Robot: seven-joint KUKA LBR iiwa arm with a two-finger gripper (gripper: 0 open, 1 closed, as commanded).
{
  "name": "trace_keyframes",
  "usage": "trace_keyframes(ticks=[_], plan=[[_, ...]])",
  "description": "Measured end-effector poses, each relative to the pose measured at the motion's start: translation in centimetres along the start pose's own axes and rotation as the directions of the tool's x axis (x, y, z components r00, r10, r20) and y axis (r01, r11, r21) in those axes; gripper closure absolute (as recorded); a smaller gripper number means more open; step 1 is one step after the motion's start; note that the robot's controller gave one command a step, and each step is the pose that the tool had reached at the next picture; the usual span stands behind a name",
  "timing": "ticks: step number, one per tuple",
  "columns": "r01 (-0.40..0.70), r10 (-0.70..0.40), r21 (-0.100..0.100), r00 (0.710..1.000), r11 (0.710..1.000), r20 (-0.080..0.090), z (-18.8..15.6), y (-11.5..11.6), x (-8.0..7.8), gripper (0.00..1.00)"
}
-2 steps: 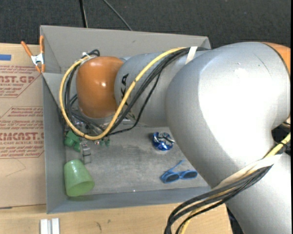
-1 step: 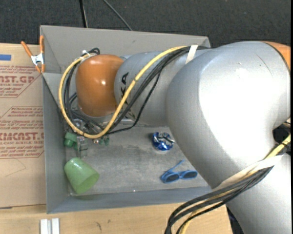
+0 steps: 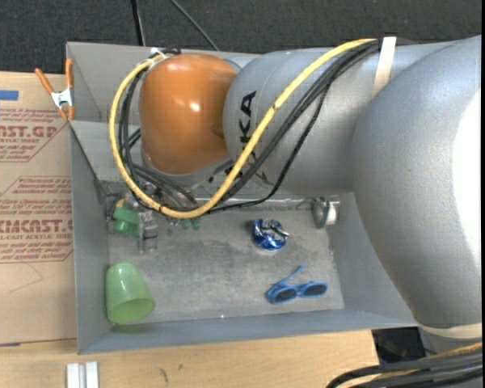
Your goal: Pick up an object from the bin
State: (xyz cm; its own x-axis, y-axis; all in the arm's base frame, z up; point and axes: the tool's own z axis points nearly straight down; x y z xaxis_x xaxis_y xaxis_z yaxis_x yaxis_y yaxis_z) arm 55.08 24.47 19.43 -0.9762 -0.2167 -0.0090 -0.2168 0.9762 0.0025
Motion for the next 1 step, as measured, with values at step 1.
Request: trace_keyframes(ticks=[1], plan=[[0.398,-0.398,0.001,0.918,0.918,-0.001,-8.33,-1.01,-1.34,1.0]])
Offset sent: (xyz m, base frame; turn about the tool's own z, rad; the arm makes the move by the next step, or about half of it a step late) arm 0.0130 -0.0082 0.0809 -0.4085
